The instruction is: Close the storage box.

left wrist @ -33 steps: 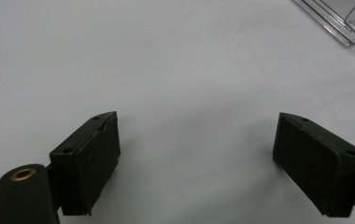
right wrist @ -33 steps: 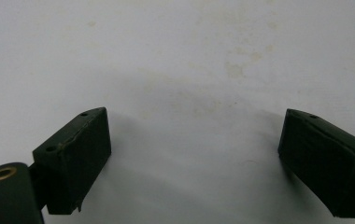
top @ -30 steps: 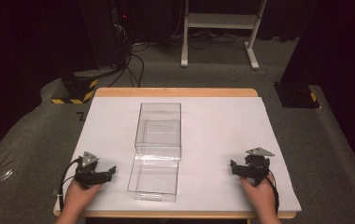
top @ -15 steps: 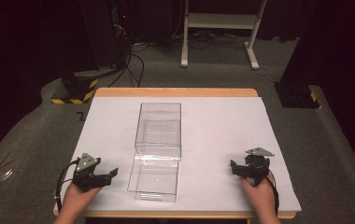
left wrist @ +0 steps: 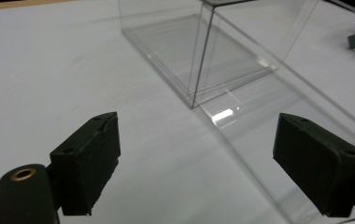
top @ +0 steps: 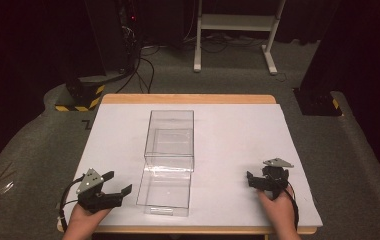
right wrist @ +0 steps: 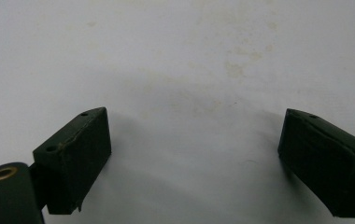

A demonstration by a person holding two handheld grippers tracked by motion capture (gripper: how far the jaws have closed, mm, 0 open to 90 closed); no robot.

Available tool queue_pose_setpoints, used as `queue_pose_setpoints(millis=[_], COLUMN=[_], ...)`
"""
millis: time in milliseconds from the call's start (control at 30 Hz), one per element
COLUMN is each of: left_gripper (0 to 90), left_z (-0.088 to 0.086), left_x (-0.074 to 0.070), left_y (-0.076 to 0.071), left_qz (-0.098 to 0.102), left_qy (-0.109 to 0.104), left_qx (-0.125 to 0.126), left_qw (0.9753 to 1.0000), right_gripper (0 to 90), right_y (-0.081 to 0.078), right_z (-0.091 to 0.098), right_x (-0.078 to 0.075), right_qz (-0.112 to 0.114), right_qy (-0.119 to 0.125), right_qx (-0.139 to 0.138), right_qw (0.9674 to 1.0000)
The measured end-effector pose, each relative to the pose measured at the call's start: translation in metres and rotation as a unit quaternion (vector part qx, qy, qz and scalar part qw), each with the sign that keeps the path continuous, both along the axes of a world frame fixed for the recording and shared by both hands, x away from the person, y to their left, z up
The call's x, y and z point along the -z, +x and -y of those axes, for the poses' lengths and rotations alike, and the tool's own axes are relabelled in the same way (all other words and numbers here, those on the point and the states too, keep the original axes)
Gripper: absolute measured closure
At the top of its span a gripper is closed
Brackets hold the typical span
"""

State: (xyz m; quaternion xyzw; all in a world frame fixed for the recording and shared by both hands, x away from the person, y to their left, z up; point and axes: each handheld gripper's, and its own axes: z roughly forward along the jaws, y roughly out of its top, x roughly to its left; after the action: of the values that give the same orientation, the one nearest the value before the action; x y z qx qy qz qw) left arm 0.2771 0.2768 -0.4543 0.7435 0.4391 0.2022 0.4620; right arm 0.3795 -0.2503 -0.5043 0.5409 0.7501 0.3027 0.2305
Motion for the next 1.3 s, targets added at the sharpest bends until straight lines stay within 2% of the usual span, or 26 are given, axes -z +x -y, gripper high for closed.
queue_pose_setpoints(millis=[200, 300, 333, 533, 700, 867, 1300], left_gripper=[15.4, 15.4, 15.4, 15.5, 15.1, 14.2, 16.4], left_z=[0.008, 0.01, 0.012, 0.018, 0.02, 0.023, 0.038], left_x=[-0.007, -0.012, -0.015, -0.018, -0.015, -0.01, 0.007], left_y=[-0.01, -0.012, -0.015, -0.025, -0.034, -0.04, -0.036], left_qz=[0.011, 0.023, 0.028, 0.035, 0.025, 0.016, -0.01], left_qy=[-0.013, -0.017, -0.025, -0.026, -0.033, -0.026, 0.0], left_qx=[0.017, 0.021, 0.025, 0.035, 0.047, 0.06, 0.087], left_qw=[0.9997, 0.9994, 0.999, 0.9984, 0.998, 0.9978, 0.9962], right_gripper=[9.3, 9.3, 9.3, 9.3, 9.3, 9.3, 9.3], right_y=[0.0, 0.0, 0.0, 0.0, 0.0, 0.0, 0.0], right_z=[0.0, 0.0, 0.0, 0.0, 0.0, 0.0, 0.0], right_x=[0.0, 0.0, 0.0, 0.0, 0.0, 0.0, 0.0], right_qz=[0.0, 0.0, 0.0, 0.0, 0.0, 0.0, 0.0], right_qy=[0.0, 0.0, 0.0, 0.0, 0.0, 0.0, 0.0], right_qx=[0.0, 0.0, 0.0, 0.0, 0.0, 0.0, 0.0], right_qw=[1.0, 1.0, 1.0, 1.0, 1.0, 1.0, 1.0])
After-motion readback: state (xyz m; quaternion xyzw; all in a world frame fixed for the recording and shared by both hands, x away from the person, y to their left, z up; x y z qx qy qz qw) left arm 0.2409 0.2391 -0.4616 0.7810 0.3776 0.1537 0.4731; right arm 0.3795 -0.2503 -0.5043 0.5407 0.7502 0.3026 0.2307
